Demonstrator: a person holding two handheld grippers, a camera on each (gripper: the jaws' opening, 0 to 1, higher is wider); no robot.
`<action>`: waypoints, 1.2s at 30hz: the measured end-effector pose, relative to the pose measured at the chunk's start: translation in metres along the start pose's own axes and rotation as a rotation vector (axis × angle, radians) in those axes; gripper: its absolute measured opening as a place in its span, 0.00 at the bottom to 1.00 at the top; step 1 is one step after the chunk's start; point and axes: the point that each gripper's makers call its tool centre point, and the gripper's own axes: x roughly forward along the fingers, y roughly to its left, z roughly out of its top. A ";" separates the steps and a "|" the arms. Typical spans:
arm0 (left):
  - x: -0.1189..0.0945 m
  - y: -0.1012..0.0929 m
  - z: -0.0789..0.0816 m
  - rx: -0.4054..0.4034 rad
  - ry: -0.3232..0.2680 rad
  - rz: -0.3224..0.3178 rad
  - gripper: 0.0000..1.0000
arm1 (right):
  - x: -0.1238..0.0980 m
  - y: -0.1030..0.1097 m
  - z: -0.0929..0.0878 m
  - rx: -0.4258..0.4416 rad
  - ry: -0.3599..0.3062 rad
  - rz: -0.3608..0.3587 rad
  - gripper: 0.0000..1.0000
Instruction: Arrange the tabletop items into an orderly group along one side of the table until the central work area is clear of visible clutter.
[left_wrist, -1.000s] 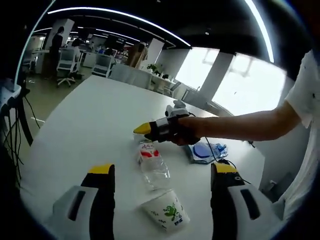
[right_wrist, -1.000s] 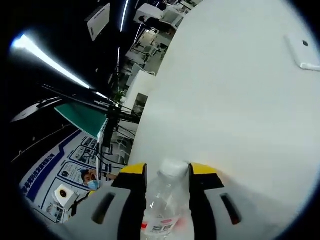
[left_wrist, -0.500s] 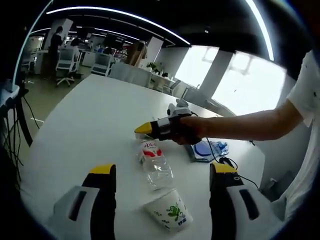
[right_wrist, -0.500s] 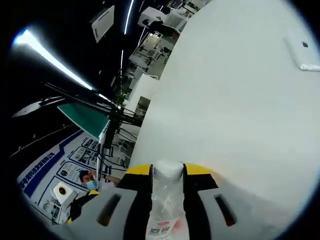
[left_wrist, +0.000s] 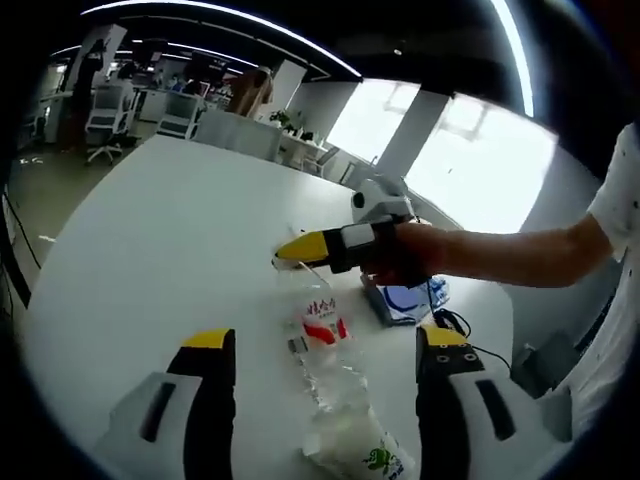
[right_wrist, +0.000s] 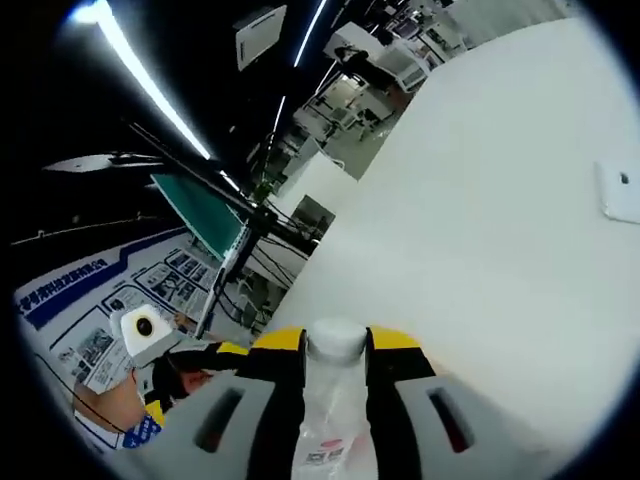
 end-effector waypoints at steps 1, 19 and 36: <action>0.009 0.001 -0.002 0.006 0.021 -0.014 0.74 | -0.001 0.002 0.000 -0.011 -0.003 0.002 0.20; 0.068 -0.014 -0.018 0.029 0.216 -0.200 0.45 | -0.012 0.026 0.009 -0.206 -0.016 -0.012 0.20; 0.075 -0.030 0.010 0.143 0.193 -0.240 0.41 | -0.043 0.046 0.030 -0.321 -0.070 -0.054 0.19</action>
